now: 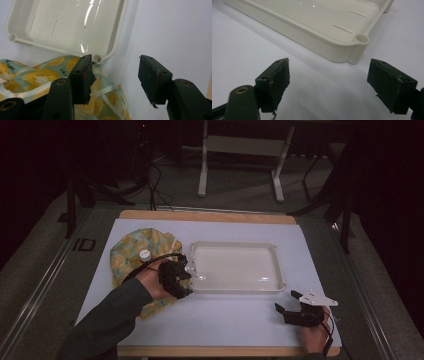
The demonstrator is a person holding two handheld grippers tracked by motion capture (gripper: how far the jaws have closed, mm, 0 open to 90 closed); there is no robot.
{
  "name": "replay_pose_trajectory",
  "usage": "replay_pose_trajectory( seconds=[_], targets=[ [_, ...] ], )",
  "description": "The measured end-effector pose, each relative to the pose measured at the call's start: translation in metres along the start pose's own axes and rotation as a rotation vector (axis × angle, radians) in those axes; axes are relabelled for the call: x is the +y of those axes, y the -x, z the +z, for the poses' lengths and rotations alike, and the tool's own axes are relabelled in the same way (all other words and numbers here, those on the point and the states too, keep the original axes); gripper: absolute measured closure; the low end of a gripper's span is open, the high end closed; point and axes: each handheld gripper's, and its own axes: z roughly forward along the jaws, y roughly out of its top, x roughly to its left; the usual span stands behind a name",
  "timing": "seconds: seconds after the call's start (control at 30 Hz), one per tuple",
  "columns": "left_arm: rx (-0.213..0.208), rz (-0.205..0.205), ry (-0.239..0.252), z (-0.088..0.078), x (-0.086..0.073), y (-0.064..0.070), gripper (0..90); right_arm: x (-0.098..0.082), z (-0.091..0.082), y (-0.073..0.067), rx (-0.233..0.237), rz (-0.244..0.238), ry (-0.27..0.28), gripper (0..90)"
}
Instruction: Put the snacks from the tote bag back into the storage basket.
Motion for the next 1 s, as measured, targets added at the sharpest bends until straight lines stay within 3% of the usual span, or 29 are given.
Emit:
replay_pose_trajectory(
  seconds=[0.5,0.77,0.87,1.0],
  targets=[
    [0.016,0.017,-0.010,-0.019,0.005,-0.015,47.3,0.000,0.000,0.000,-0.001,0.003,0.006,17.6],
    [0.031,0.006,-0.014,-0.031,0.004,-0.029,47.2,0.000,0.000,0.000,0.000,0.003,0.003,17.2],
    [0.009,-0.014,0.012,-0.035,0.002,-0.036,47.2,0.000,0.000,0.000,0.001,-0.001,0.001,16.7],
    [0.020,-0.020,-0.011,-0.039,0.000,-0.043,47.2,0.000,0.000,0.000,0.004,0.000,-0.003,16.3]
  ],
)
